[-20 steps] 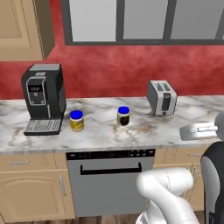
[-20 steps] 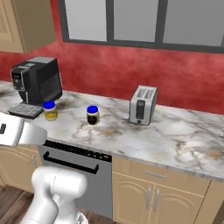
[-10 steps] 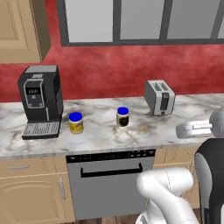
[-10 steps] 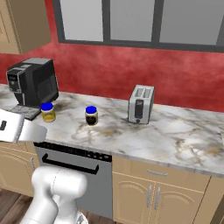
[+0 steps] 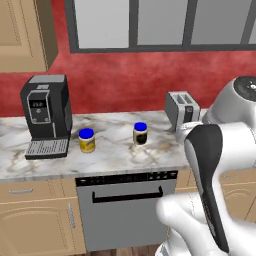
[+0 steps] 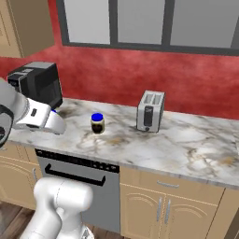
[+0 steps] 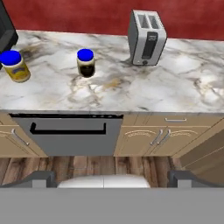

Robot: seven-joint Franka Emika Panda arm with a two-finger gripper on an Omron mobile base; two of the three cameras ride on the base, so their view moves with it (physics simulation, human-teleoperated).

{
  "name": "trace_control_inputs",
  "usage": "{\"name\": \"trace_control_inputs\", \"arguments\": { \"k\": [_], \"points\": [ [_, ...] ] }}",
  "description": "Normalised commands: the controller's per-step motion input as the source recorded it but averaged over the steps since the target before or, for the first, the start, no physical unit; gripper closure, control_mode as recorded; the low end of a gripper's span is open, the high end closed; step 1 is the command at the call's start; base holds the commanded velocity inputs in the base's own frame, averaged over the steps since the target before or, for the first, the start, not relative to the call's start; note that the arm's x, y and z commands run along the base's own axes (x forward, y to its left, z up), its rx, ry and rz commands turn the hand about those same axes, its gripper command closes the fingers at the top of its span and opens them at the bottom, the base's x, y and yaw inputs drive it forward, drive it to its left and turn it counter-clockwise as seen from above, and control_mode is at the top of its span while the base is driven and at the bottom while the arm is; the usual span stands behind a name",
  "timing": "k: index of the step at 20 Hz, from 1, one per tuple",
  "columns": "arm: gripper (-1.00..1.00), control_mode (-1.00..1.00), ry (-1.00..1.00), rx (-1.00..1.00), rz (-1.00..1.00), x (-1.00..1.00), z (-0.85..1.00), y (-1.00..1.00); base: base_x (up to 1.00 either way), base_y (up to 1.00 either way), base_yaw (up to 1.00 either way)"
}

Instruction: Place the mayonnaise and mayonnaise from the counter to the top shelf of the fridge. If the existing items in the fridge are on the top shelf, move them to other shelves.

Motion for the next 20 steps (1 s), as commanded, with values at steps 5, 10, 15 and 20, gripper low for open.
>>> {"name": "trace_control_inputs", "arguments": {
  "k": [5, 10, 15, 20],
  "points": [
    [-1.0, -1.0, 0.04, 0.05, 0.0, 0.95, -0.43, 0.0, 0.0, 0.0, 0.0],
    [-1.0, -1.0, 0.03, 0.0, 0.0, 0.98, -0.35, 0.0, 0.0, 0.0, 0.0],
    [-1.0, -1.0, 0.0, 0.01, 0.0, 0.76, -0.3, 0.11, 0.0, 0.0, 0.0],
    [-1.0, -1.0, 0.0, 0.05, 0.0, 0.52, -0.39, 0.16, 0.0, 0.0, 0.0]
  ]
}}
